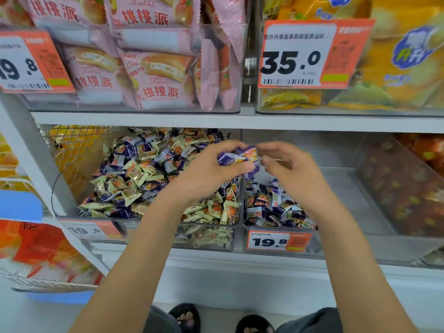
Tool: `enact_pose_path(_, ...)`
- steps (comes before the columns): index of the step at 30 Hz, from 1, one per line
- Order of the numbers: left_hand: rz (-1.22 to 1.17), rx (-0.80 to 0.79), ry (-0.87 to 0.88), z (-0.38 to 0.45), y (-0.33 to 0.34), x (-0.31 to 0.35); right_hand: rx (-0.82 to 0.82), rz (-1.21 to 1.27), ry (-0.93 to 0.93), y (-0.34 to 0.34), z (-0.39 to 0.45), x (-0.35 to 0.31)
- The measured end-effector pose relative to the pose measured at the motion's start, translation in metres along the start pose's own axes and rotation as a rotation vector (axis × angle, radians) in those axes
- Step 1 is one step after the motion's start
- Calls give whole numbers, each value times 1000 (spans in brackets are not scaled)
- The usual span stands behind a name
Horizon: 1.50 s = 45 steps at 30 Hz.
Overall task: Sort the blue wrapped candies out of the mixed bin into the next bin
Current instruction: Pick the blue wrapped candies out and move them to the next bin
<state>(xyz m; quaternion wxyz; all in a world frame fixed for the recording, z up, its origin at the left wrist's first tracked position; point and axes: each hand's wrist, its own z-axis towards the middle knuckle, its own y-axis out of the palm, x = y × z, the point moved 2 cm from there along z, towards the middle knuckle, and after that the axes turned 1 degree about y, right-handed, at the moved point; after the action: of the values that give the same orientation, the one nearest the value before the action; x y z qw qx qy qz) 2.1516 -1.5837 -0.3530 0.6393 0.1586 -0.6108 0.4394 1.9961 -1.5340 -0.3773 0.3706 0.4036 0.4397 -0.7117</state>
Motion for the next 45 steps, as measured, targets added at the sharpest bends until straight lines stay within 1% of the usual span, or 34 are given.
enact_pose_path(3, 79, -66, 59, 22, 30, 10, 76, 139, 151, -17, -4, 9)
enact_pose_path(6, 304, -162, 17, 49, 65, -2, 165, 126, 274, -38, -7, 22)
enact_pose_path(9, 606, -410, -140, 63, 85, -25, 193, -25, 324, -53, -10, 39)
enact_pose_path(10, 681, -480, -172, 63, 86, -27, 201, -102, 319, -56, -10, 44)
enact_pose_path(11, 718, -516, -176, 62, 86, -25, 204, -173, 310, -59, -11, 46)
enact_pose_path(13, 707, -476, -137, 53, 78, -13, 180, -249, 298, -61, -10, 51)
enact_pose_path(16, 478, -249, -90, 29, 54, 1, 80, -255, 313, -54, -7, 52)
enact_pose_path(18, 361, -82, -60, 6, 36, 1, 53, -249, 261, -49, -6, 49)
enact_pose_path(20, 320, 113, -55, -18, 19, -8, 38, -225, 188, -43, -7, 38)
enact_pose_path(22, 321, 284, -94, -36, 2, -24, 26, -192, 111, -34, -7, 24)
enact_pose_path(23, 335, 328, -133, -42, -6, -33, 24, -176, 68, -28, -7, 16)
enact_pose_path(24, 364, 340, -174, -45, -14, -40, 20, -162, 23, -22, -7, 8)
enact_pose_path(26, 436, 297, -231, -40, -28, -47, 10, -139, -66, -10, -5, -5)
enact_pose_path(28, 513, 207, -256, -26, -37, -49, 8, -123, -110, 1, -2, -11)
enact_pose_path(32, 796, -51, -240, 7, -38, -71, 30, -164, -102, 14, 9, -7)
enact_pose_path(35, 896, -115, -208, 14, -43, -83, 27, -188, -95, 17, 15, -4)
enact_pose_path(38, 1005, -220, -207, 9, -50, -85, 0, -231, -72, 19, 17, 0)
enact_pose_path(40, 1021, -206, -176, 5, -53, -85, -14, -273, -52, 20, 18, 4)
enact_pose_path(43, 1022, -121, -82, -1, -51, -87, -22, -306, -52, 21, 17, 5)
enact_pose_path(45, 1016, -118, -29, -3, -48, -87, -27, -302, -59, 20, 15, 3)
